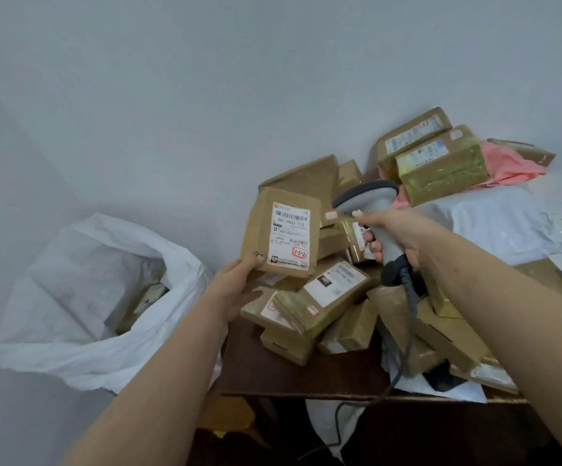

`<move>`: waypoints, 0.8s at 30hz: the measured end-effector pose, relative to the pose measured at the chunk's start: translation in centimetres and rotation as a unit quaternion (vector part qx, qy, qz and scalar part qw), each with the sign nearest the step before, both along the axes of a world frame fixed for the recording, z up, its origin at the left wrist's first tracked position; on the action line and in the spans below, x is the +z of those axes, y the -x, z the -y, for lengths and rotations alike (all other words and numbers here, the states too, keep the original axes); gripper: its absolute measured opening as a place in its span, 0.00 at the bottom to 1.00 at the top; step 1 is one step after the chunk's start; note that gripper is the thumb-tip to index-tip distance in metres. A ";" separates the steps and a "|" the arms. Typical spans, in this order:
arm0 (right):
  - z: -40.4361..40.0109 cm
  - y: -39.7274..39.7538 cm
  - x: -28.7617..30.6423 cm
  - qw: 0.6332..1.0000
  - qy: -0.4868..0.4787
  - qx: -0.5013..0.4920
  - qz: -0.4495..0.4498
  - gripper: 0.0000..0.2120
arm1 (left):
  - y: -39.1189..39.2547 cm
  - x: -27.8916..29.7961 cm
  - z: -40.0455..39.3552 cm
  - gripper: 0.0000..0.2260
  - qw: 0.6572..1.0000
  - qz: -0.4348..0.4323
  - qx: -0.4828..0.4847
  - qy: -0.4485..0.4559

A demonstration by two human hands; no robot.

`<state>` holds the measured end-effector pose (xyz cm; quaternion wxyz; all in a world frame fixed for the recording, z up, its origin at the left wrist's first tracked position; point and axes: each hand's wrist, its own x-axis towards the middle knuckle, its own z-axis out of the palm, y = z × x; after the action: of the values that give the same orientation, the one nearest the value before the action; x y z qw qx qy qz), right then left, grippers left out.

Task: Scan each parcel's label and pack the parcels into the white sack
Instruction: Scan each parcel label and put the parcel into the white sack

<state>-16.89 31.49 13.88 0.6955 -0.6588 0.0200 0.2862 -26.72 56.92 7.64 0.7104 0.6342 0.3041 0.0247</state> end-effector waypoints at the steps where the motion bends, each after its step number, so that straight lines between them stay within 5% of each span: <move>1: -0.9 0.4 0.2 1.000 0.000 0.006 0.008 0.09 | 0.3 -0.1 -0.8 0.11 1.000 0.016 0.012 0.013; 11: -9.2 3.5 2.0 0.995 -0.018 0.064 0.073 0.11 | 2.8 -0.8 -7.7 0.18 0.989 0.051 0.128 -0.044; 24: -12.5 4.9 3.2 0.994 -0.037 0.061 0.086 0.11 | 3.8 -2.4 -11.9 0.24 0.985 0.022 0.147 -0.084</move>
<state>-21.79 43.96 17.08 0.6998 -0.6545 -0.0908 0.2715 -30.47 68.83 5.24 0.6497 0.6393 0.3751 0.1687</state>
